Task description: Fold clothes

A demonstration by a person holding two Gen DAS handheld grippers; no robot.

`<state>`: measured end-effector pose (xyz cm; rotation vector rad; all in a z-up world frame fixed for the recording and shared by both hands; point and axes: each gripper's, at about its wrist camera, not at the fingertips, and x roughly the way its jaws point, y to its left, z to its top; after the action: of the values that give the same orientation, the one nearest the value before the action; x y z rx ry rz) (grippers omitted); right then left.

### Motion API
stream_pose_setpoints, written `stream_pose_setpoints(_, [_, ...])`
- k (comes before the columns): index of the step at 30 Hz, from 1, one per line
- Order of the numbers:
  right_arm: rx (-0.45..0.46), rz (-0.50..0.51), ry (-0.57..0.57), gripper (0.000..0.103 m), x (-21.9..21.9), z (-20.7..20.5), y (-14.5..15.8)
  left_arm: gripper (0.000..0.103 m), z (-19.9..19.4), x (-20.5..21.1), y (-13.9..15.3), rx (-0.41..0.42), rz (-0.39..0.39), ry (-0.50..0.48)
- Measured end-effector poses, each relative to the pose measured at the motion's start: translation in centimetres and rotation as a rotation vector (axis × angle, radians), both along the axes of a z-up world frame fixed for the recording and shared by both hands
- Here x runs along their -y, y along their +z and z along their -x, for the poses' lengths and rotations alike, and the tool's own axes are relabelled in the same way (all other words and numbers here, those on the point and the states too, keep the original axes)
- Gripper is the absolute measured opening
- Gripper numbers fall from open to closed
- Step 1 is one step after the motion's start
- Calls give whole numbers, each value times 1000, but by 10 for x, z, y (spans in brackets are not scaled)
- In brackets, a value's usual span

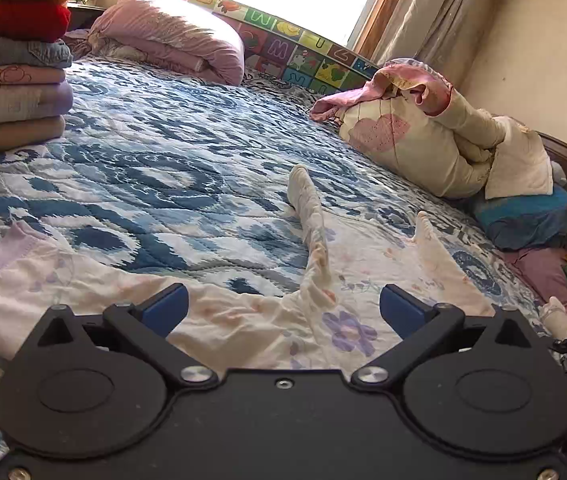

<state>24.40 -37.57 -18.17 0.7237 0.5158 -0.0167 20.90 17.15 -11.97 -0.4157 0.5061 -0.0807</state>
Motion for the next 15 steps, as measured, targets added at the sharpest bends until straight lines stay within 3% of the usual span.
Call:
stream_pose_setpoints(2, [-11,-95,-8,52,9,-14,-13,103,-3,-3,0,4,45,11])
stream_pose_setpoints(6, [-3,-139,-14,52,16,-39,-19,102,-9,-6,-5,-9,106,-3])
stream_pose_setpoints(10, [-10,-165,-40,48,23,-60,-25,101,-16,10,-5,-14,47,-52])
stream_pose_setpoints(12, [4,-164,-30,38,22,-66,-25,101,-20,19,-5,-18,-4,-69])
stream_pose_setpoints(13, [6,-163,-18,17,22,-67,-25,101,-20,19,-8,-25,-26,-72])
stream_pose_setpoints(14, [15,-154,-12,10,20,-65,-23,101,-20,20,-10,-31,-36,-74])
stream_pose_setpoints(15, [33,-136,-18,10,19,-61,-19,101,-21,20,-11,-36,-35,-73])
